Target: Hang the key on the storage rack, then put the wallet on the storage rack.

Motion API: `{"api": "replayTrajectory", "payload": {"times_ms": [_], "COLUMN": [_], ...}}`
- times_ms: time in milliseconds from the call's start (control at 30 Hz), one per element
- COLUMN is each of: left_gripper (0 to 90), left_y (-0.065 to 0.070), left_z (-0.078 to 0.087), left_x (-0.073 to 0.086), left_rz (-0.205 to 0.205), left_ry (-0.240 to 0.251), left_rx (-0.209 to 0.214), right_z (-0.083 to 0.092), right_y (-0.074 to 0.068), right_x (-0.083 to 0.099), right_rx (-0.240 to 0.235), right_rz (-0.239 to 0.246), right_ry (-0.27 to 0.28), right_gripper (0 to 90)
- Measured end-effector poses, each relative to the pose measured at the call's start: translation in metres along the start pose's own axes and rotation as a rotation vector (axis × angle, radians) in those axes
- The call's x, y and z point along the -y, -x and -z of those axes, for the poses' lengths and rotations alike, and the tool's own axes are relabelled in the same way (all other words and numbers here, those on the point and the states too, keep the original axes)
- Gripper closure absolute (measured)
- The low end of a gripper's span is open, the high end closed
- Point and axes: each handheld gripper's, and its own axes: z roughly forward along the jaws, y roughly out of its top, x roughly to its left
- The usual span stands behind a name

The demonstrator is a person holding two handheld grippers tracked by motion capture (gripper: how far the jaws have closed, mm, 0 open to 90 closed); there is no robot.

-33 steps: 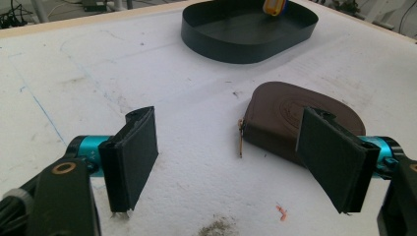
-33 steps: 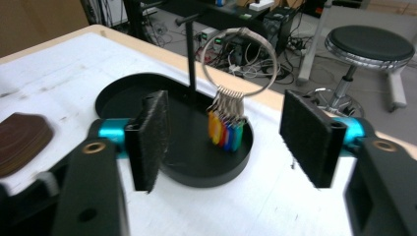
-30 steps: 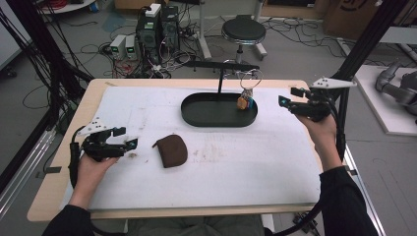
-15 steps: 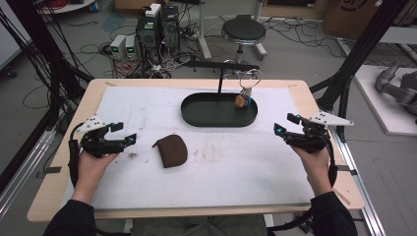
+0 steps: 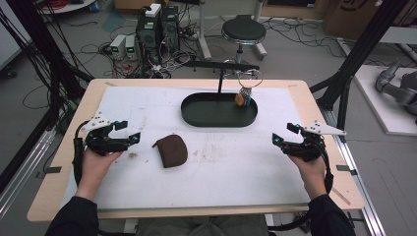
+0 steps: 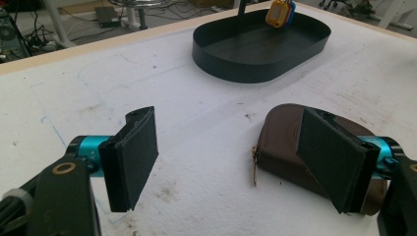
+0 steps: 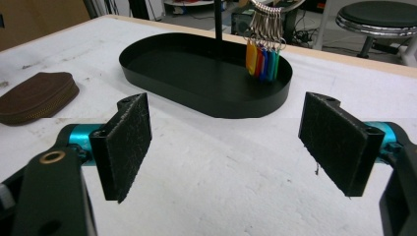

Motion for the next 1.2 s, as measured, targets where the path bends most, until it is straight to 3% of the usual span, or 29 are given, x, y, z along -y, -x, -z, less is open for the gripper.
{"api": "replayTrajectory", "payload": {"times_ms": [367,567,767,933,1200], "left_gripper": [23.7,23.7,25.1,27.8,35.9], "left_y": [0.010,0.014,0.017,0.021,0.022], "left_z": [-0.010,-0.015,-0.019,-0.022,-0.030], "left_x": [-0.009,-0.010,-0.012,-0.013,-0.009], "left_rz": [-0.026,-0.029,-0.010,-0.002,0.051], "left_ry": [-0.006,-0.012,-0.017,-0.030,-0.074], "left_rx": [0.030,0.050,0.066,0.085,0.096], "right_z": [0.006,0.003,0.002,0.001,-0.001], "right_y": [0.004,0.004,0.003,0.006,0.005], "right_x": [0.007,0.008,0.009,0.009,0.009], "right_rx": [0.030,0.031,0.038,0.046,0.057], "right_rz": [0.015,0.026,0.046,0.035,0.044], "right_ry": [0.008,-0.015,-0.022,-0.025,-0.032], "right_gripper": [20.6,20.6,20.7,20.7,20.9]}}
